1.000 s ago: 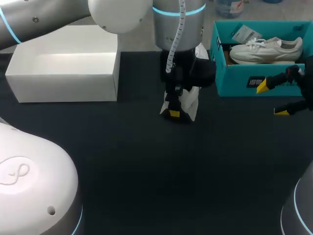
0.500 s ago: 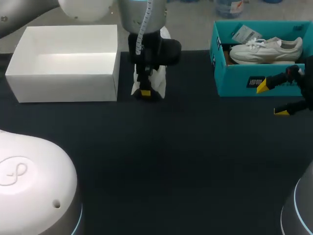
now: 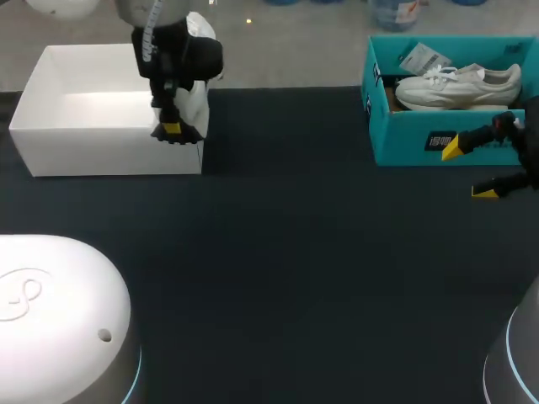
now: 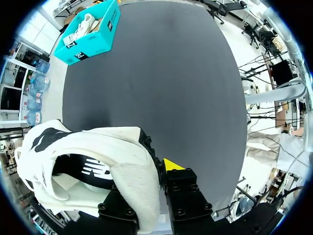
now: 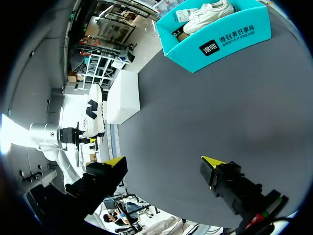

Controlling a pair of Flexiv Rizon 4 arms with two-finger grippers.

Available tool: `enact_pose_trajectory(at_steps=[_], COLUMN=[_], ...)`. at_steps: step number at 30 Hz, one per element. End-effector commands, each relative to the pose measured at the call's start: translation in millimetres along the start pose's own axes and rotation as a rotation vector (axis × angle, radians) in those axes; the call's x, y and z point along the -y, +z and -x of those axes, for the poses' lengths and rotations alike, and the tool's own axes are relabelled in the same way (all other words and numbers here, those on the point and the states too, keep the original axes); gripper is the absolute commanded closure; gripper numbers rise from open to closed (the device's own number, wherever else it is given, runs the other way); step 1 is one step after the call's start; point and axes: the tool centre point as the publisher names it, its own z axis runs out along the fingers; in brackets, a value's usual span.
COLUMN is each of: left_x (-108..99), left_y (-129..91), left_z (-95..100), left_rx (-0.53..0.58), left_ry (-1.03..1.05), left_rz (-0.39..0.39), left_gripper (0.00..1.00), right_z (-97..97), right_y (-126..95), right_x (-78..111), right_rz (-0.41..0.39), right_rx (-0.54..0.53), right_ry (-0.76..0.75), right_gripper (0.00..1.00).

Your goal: Take the shoe out of the shoebox, open the shoe tongue, remove and reinsert the insole, then place the shoe into the shoebox

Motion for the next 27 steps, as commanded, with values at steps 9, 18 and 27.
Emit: enact_pose_trajectory(at_steps=[9, 18, 27], left_x=[-134.9, -191.3, -233.0], left_y=[8.4, 13.8, 16.5], left_z=[65.6, 99.3, 118.9], left_rx=[-0.035, -0.061, -0.045], left_ry=[-0.016, 0.007, -0.014], left_rz=[-0.007, -0.023, -0.017], left_gripper=[1.00, 1.00, 1.00], right_z=[-0.1, -0.1, -0.1], right_y=[0.4, 0.4, 0.4], right_x=[0.5, 0.5, 0.5], right_rz=[0.001, 0.001, 0.001], right_rx=[0.004, 0.004, 0.004], right_ry=[0.001, 0.001, 0.001], right_gripper=[0.00, 0.00, 0.00])
